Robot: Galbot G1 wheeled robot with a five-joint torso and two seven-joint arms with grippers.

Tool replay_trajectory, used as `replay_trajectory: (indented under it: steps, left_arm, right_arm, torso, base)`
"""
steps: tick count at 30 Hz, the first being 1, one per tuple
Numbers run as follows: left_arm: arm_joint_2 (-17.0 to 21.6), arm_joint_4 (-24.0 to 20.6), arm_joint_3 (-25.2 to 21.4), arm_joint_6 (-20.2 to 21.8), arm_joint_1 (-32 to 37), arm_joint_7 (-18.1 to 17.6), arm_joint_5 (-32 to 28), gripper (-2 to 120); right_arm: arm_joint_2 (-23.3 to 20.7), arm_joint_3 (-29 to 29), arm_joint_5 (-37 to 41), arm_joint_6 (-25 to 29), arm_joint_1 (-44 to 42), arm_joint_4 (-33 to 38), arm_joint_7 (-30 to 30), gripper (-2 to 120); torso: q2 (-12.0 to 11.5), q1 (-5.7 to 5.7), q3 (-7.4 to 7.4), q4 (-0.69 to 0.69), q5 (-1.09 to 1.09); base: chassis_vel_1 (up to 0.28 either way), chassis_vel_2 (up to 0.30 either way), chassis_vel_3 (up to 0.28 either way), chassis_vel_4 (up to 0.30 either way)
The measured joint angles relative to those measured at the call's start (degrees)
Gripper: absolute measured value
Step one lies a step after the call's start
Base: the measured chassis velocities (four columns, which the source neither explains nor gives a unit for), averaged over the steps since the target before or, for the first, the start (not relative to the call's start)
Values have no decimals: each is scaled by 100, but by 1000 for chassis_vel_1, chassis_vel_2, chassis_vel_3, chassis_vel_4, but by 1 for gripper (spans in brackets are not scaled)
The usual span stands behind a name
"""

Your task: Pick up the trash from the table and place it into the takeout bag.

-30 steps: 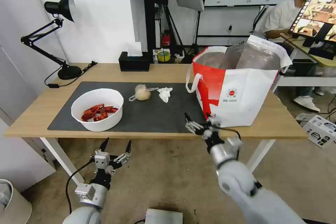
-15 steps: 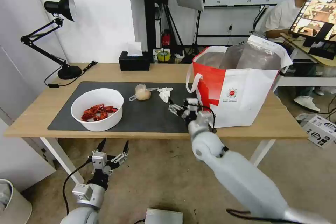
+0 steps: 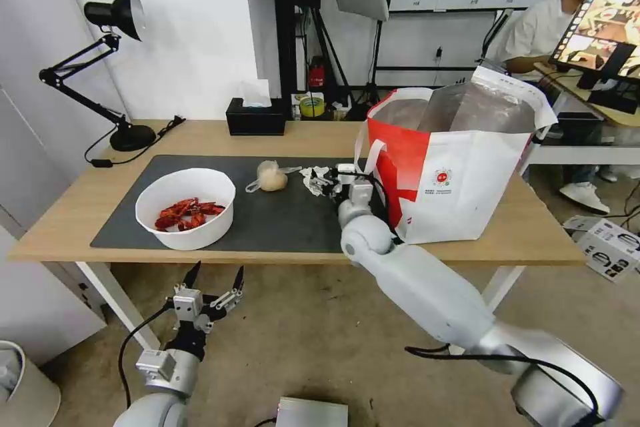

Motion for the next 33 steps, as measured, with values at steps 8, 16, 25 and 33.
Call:
replay_trajectory:
  steps: [8,16,25,33]
  left_arm:
    - [-6,-24,-59,-83,17,2,-5,100]
    - [-12,-41,-87,-102,22,3,-9,100]
    - [-29,-53,-94,-111,20,3,-10,100]
    - [-38,-49,-106,-122,16,3,-13,100]
  right_arm:
    - [392,-220,-13,50,288,-686,-24,97]
    - [603,-302,-57,61,449,-1208,-39,85]
    - [758,-363,-60,62,549,-1547,-130,61]
    - [871,-443,-54,62,615,-1777,-153,36]
  torso:
    - [1,0,-1,0,1]
    - [1,-1,0,0,0]
    - [1,-1,0,-1,1]
    - [1,-1,0,0,1]
  base:
    - [0,0,0,0]
    - [0,0,0,0]
    - [0,0,0,0]
    - [0,0,0,0]
